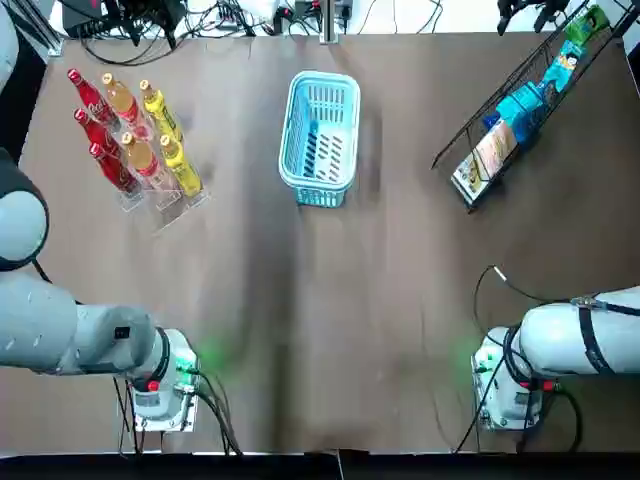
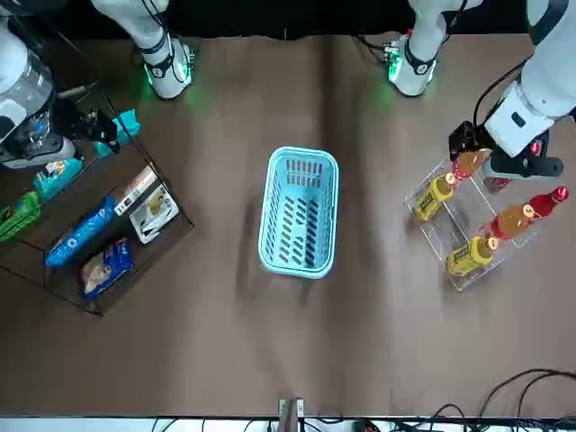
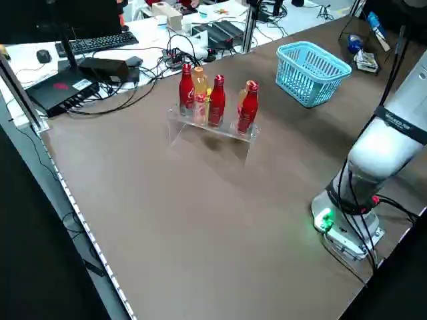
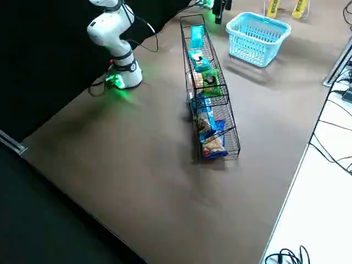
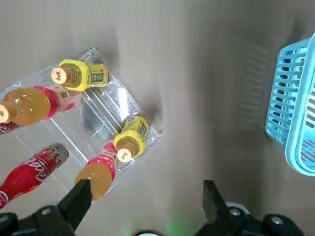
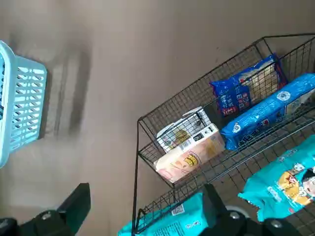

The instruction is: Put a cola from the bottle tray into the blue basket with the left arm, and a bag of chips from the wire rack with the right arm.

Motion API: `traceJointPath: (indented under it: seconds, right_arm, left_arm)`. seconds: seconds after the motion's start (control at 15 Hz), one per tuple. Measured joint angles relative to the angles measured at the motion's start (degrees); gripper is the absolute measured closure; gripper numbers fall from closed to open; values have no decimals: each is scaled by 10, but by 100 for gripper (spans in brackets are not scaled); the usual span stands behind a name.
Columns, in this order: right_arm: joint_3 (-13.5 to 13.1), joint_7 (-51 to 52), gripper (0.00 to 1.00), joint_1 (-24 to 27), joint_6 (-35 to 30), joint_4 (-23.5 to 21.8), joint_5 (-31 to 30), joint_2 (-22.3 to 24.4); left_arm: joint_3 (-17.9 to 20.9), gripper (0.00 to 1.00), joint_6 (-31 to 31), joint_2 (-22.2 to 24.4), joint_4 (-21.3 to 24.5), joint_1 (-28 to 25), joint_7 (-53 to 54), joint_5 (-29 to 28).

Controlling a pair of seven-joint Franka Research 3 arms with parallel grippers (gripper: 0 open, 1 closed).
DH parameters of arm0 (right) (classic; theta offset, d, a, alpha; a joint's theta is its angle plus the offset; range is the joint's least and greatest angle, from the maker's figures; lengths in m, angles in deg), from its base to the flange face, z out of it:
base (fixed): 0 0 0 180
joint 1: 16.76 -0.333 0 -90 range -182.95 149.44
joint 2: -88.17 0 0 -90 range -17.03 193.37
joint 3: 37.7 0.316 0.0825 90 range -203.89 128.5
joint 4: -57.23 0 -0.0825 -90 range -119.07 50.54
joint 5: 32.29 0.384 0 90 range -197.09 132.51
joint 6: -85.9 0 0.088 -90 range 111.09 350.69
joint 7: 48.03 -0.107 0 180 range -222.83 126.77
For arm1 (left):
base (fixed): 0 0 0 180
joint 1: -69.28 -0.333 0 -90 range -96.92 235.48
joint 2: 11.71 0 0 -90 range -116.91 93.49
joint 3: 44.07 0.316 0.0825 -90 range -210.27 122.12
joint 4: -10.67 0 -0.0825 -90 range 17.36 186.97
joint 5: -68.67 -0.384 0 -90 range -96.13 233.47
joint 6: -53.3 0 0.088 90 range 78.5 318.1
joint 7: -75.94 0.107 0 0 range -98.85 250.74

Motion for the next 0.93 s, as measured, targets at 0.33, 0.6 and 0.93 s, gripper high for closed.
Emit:
traceJointPath:
  seconds: [0.33,0.6,0.93]
  right_arm:
    - [-11,-1,0,32,1,1,0,0]
    - [-13,6,0,76,2,1,1,0]
    - [3,52,0,34,0,-5,1,-12]
  left_arm:
    - [1,0,-3,-2,0,-4,2,-6]
    - [1,0,-4,-13,0,-6,1,-7]
    - [15,0,-4,-32,22,-12,78,-32]
